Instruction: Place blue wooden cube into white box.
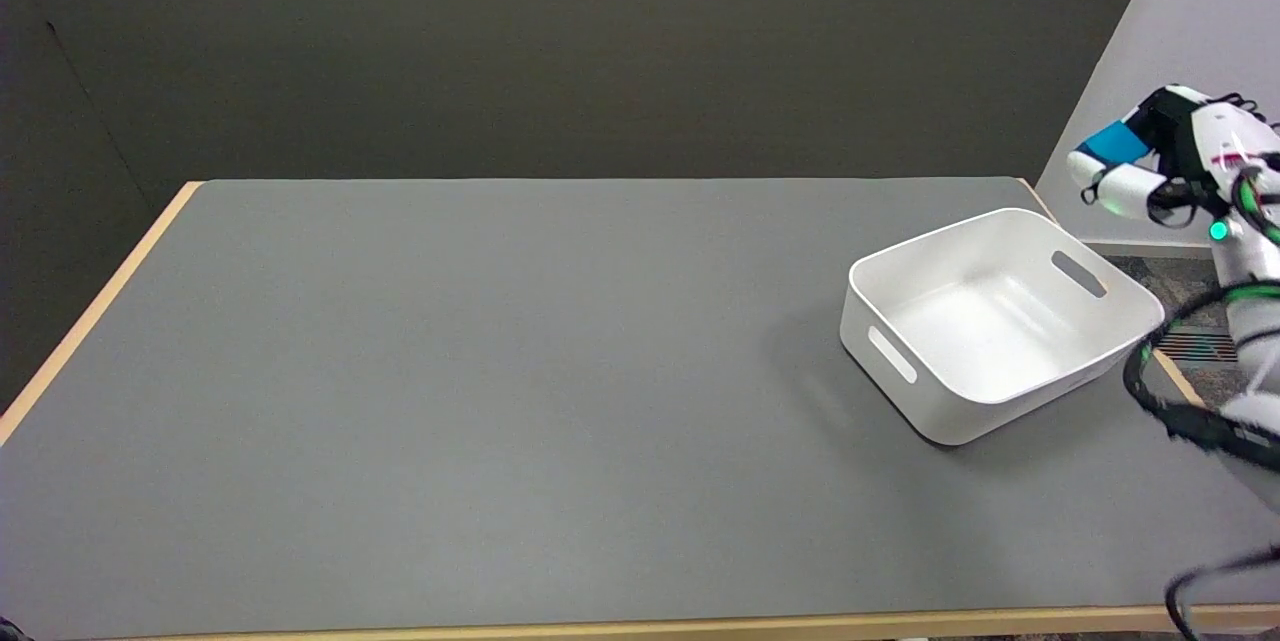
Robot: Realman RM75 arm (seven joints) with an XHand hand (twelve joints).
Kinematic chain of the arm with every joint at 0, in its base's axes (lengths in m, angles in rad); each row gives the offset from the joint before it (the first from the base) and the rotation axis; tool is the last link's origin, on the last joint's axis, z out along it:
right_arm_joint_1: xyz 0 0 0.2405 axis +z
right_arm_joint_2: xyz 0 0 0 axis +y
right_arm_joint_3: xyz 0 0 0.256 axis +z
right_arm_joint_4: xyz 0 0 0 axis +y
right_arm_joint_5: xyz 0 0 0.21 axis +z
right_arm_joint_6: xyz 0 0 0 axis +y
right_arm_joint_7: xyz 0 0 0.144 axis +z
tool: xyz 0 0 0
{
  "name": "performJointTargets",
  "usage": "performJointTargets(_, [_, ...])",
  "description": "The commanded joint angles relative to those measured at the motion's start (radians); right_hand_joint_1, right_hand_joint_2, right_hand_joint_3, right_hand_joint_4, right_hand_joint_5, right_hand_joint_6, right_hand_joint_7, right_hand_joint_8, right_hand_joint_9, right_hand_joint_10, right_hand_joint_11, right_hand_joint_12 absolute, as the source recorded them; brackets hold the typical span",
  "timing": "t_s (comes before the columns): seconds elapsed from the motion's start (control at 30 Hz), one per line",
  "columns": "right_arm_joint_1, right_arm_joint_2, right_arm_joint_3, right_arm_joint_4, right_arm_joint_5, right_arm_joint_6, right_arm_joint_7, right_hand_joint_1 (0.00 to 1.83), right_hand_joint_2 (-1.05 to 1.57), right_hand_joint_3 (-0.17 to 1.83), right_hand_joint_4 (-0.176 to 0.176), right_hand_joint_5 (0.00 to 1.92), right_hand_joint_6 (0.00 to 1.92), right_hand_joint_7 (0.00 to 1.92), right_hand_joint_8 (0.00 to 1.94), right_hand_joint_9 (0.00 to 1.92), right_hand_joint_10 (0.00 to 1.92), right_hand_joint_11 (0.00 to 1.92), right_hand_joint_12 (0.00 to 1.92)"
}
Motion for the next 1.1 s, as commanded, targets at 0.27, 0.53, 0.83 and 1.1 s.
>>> performJointTargets(0.27, [-0.382, -0.191, -0.052, -0.369, -0.104, 0.099, 0.273, 1.19, 0.96, 0.64, -0.176, 0.71, 1.54, 0.76, 1.56, 0.95, 1.92, 0.67, 1.92])
performJointTargets(0.53, [-0.287, -0.136, -0.146, -0.22, -0.104, -0.019, 0.223, 1.19, 0.95, 0.65, -0.176, 0.71, 1.54, 0.76, 1.56, 0.95, 1.92, 0.67, 1.92])
performJointTargets(0.83, [-0.22, -0.134, -0.192, -0.144, -0.104, -0.036, 0.007, 1.19, 0.97, 0.62, -0.176, 0.71, 1.52, 0.76, 1.54, 0.94, 1.92, 0.63, 1.92])
performJointTargets(1.1, [-0.213, -0.16, -0.172, -0.151, -0.103, -0.029, -0.01, 1.19, 0.98, 0.59, -0.176, 0.71, 1.52, 0.76, 1.54, 0.93, 1.92, 0.59, 1.92])
